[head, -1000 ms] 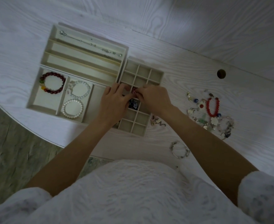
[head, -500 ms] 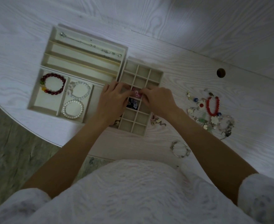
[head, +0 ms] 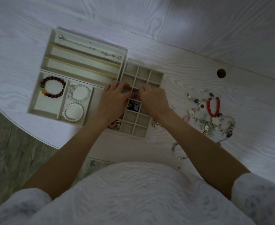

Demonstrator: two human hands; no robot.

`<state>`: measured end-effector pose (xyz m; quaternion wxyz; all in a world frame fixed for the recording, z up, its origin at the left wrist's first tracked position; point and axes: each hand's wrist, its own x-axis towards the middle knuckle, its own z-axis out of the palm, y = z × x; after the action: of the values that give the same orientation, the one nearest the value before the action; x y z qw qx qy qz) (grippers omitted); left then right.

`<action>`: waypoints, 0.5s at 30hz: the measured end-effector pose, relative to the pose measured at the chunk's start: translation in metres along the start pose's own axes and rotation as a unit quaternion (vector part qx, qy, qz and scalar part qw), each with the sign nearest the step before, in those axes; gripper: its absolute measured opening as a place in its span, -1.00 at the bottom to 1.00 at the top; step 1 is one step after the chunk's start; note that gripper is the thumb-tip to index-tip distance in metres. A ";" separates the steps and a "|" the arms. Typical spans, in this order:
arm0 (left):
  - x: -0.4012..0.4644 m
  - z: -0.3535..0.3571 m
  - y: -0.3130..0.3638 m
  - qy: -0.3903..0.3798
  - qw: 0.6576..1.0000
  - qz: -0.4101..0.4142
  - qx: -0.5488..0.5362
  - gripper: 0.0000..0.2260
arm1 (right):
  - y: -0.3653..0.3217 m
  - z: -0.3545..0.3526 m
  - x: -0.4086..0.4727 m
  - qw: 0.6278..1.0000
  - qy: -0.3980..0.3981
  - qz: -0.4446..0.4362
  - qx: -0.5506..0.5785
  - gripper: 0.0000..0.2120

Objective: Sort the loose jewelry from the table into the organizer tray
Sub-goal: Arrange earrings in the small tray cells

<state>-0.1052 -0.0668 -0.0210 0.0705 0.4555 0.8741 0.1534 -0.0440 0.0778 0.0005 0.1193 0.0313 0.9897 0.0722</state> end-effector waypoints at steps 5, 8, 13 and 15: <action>-0.002 0.005 0.000 -0.020 1.000 -0.014 -0.007 -0.63 | -0.003 0.001 -0.003 0.999 0.037 0.012 -0.001 -0.76; -0.003 0.007 0.001 -0.022 0.999 -0.017 -0.015 -0.62 | -0.004 0.004 -0.001 0.999 0.034 0.017 0.019 -0.72; -0.001 0.004 0.001 -0.019 0.999 -0.010 -0.027 -0.63 | 0.003 0.008 0.001 0.993 0.005 0.076 0.091 -0.88; -0.001 0.004 0.001 -0.024 0.999 -0.004 -0.026 -0.63 | 0.005 0.009 0.004 0.982 -0.033 0.103 0.156 -0.82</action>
<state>-0.1027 -0.0666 -0.0242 0.1035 0.4536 0.8697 0.1646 -0.0453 0.0840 -0.0080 0.1373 0.1539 0.9758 -0.0720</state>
